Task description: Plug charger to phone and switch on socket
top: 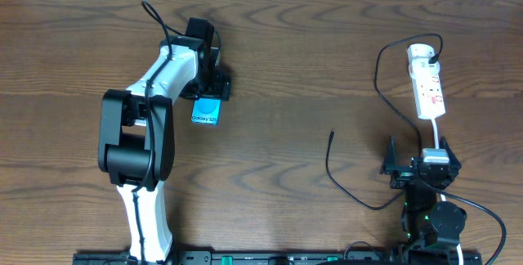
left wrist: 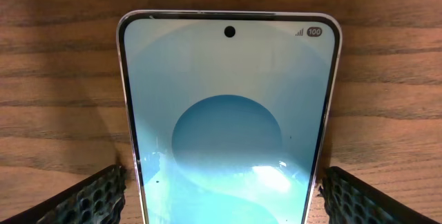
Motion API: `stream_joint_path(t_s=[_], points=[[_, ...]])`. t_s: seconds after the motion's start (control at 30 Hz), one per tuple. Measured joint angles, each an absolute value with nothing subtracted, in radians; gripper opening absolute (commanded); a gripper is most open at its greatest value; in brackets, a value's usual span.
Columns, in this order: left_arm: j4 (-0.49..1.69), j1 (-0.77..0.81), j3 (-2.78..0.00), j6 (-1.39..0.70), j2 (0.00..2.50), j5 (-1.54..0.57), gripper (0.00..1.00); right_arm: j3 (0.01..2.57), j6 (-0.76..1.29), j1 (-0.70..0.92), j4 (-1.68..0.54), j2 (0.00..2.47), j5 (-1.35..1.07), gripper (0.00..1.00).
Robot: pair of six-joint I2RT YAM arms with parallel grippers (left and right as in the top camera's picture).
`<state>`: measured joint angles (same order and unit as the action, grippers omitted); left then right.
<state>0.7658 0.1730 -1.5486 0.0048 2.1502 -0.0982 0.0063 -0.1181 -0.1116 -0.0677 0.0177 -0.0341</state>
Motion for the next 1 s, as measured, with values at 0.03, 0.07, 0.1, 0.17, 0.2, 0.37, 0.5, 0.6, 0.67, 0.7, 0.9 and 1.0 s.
stream_joint_path(t_s=[0.03,0.07,0.1,0.17,0.2,0.37,0.5,0.6,0.67,0.7,0.9,1.0], points=[[0.766,0.173,-1.549,0.005,2.150,-0.098,0.89,0.006,-0.118,-0.112,-0.068,0.018,-0.034,0.99],[0.767,0.173,-1.549,0.004,2.150,-0.098,0.88,0.006,-0.118,-0.112,-0.068,0.018,-0.034,0.99],[0.767,0.173,-1.549,0.004,2.150,-0.098,0.88,0.006,-0.118,-0.112,-0.068,0.018,-0.034,0.99],[0.770,0.173,-1.549,0.004,2.150,-0.098,0.87,0.006,-0.118,-0.112,-0.068,0.018,-0.034,0.99],[0.771,0.173,-1.549,0.004,2.150,-0.098,0.86,0.006,-0.118,-0.112,-0.068,0.018,-0.034,0.99],[0.778,0.173,-1.549,0.005,2.150,-0.098,0.84,0.006,-0.118,-0.112,-0.068,0.018,-0.034,0.99],[0.780,0.173,-1.549,0.007,2.150,-0.098,0.84,0.006,-0.118,-0.112,-0.068,0.018,-0.034,0.99],[0.781,0.173,-1.549,0.008,2.150,-0.098,0.84,0.006,-0.118,-0.112,-0.068,0.018,-0.034,0.99],[0.781,0.173,-1.549,0.008,2.150,-0.098,0.84,0.006,-0.118,-0.112,-0.068,0.018,-0.034,0.99],[0.781,0.173,-1.549,0.008,2.150,-0.098,0.84,0.006,-0.118,-0.112,-0.068,0.018,-0.034,0.99],[0.781,0.173,-1.549,0.008,2.150,-0.098,0.85,0.006,-0.118,-0.112,-0.068,0.018,-0.034,0.99],[0.781,0.173,-1.549,0.009,2.150,-0.098,0.85,0.006,-0.118,-0.112,-0.068,0.018,-0.034,0.99]])
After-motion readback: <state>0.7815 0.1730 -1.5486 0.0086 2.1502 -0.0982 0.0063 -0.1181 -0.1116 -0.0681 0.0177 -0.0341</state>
